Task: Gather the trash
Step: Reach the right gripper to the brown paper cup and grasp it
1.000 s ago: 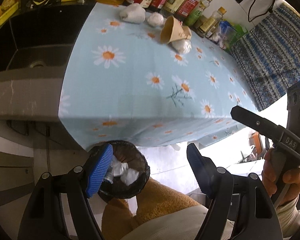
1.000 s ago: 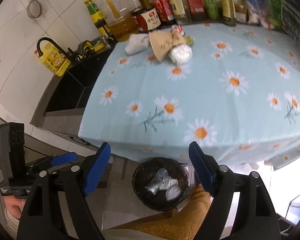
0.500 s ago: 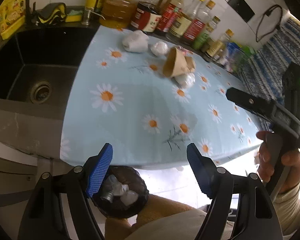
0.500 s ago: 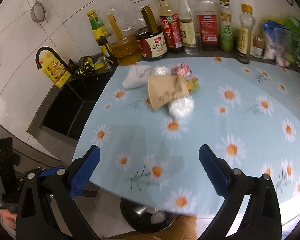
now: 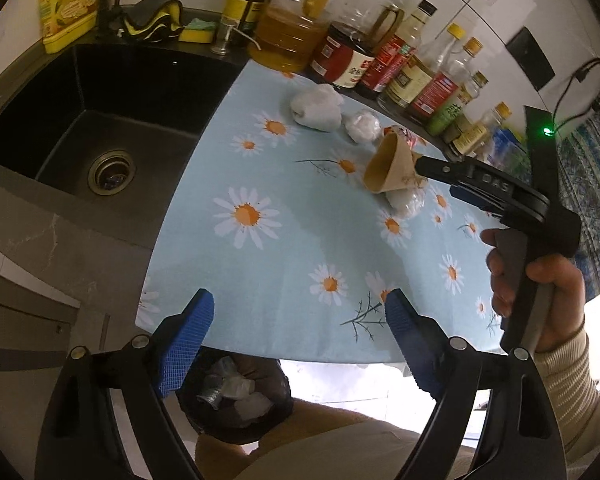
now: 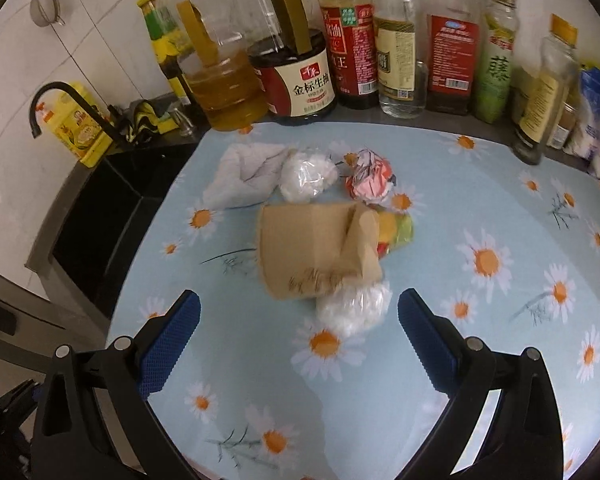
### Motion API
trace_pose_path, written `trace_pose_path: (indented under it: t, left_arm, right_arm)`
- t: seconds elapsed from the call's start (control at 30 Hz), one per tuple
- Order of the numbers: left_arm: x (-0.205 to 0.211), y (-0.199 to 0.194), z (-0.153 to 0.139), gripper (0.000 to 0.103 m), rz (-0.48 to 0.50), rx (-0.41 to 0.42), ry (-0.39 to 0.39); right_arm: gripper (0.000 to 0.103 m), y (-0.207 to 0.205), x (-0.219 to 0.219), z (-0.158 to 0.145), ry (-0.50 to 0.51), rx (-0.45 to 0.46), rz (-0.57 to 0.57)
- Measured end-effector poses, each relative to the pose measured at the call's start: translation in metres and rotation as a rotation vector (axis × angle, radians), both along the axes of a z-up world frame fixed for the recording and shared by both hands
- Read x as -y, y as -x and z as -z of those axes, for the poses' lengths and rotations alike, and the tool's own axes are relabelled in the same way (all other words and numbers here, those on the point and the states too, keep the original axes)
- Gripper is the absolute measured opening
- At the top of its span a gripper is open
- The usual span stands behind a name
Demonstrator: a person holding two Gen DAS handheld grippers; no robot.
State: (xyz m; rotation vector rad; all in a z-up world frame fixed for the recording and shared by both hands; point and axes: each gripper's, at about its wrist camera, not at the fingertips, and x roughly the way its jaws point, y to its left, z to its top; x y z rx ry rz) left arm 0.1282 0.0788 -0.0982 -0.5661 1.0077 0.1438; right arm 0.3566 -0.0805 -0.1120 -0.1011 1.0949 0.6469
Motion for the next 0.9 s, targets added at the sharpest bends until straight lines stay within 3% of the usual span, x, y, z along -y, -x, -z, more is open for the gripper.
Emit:
trace_pose_path:
  t: [0.37, 0.43, 0.47, 0.5, 0.9]
  left_arm:
    - [0.002, -0.005, 0.007, 0.085, -0.066, -0.05, -0.001]
    - [0.003, -0.006, 0.008, 0.085, -0.071, -0.057, 0.0]
    - [0.003, -0.007, 0.009, 0.085, -0.073, -0.061, -0.002]
    - [0.003, -0.008, 0.009, 0.085, -0.075, -0.064, -0.002]
    - [0.015, -0.032, 0.011, 0.085, -0.03, -0.069, 0.004]
  right_arm:
    - [0.098, -0.033, -0.02, 0.03, 0.035, -0.041, -0.029]
    - [0.09, -0.037, -0.022, 0.034, 0.029, -0.053, -0.035]
    - [0.081, -0.039, -0.023, 0.035, 0.023, -0.067, -0.045]
    - [0.081, -0.039, -0.024, 0.036, 0.021, -0.073, -0.049]
    - [0.079, -0.035, -0.004, 0.013, -0.071, -0.081, -0.039]
